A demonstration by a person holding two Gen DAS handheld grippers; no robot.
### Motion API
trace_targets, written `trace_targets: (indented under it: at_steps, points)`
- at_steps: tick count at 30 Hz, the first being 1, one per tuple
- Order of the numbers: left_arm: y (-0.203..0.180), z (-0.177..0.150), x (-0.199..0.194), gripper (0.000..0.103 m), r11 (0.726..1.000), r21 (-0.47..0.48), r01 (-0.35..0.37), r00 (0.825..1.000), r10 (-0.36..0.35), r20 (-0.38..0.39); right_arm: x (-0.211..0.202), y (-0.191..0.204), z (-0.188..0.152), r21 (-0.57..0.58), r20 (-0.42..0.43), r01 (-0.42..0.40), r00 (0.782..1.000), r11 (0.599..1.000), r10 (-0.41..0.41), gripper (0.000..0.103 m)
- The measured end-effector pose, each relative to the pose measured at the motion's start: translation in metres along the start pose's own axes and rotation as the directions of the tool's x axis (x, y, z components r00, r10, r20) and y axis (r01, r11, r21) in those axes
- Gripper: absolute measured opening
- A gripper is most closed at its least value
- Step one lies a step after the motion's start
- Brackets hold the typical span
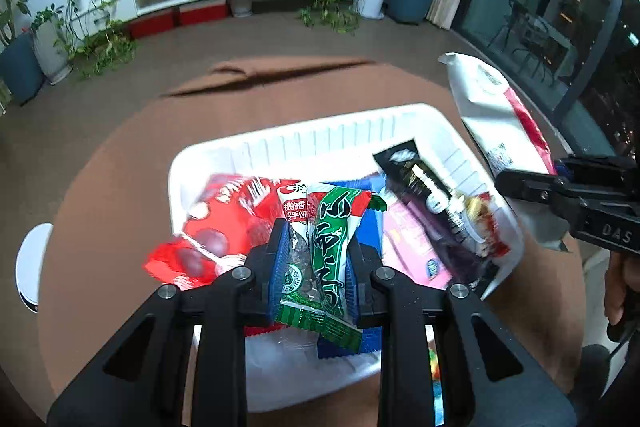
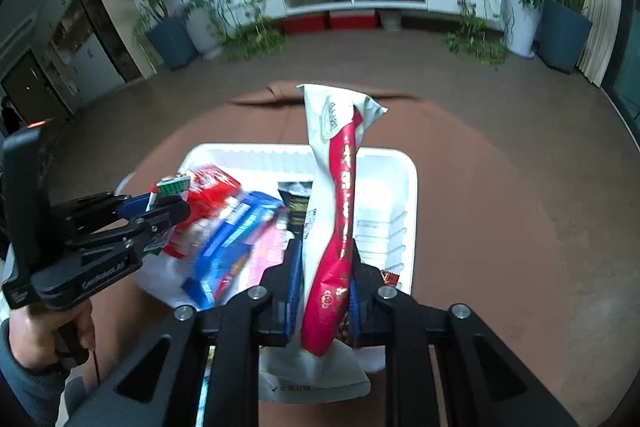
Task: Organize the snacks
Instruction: 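Carry the green and white-red packets over the tray and lower them in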
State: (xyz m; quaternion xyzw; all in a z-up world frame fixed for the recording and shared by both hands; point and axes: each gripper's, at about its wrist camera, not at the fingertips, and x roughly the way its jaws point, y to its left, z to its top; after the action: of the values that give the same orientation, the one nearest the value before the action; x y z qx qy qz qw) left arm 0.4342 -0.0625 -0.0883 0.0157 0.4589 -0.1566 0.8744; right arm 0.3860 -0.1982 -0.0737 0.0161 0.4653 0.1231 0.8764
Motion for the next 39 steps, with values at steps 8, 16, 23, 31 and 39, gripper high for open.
trace_targets:
  at_steps: [8, 16, 23, 31, 39]
  points:
    - [0.003, -0.015, 0.036, 0.024, 1.000, -0.011, -0.010, 0.999, 0.009, -0.052, 0.038, -0.007, -0.008, 0.011, -0.078, 0.019, 0.997, 1.000, -0.018, 0.021]
    - [0.002, -0.025, 0.049, 0.025, 1.000, -0.019, -0.020, 0.995, 0.018, -0.101, 0.045, -0.008, -0.014, -0.017, -0.108, 0.044, 0.993, 0.999, -0.045, 0.022]
    - [0.008, -0.030, 0.055, 0.025, 0.998, -0.063, 0.006, 0.993, -0.014, -0.121, 0.047, -0.016, -0.019, -0.008, -0.135, 0.030, 0.990, 1.000, -0.031, 0.022]
    - [0.011, -0.034, 0.067, 0.025, 0.996, -0.084, 0.001, 0.993, -0.011, -0.119, 0.045, -0.017, -0.022, -0.040, -0.147, 0.032, 0.988, 0.999, -0.038, 0.022]
    - [0.007, -0.039, 0.073, 0.025, 0.995, -0.098, -0.016, 0.995, 0.006, -0.104, 0.045, -0.015, -0.022, -0.060, -0.151, 0.033, 0.988, 0.998, -0.042, 0.023]
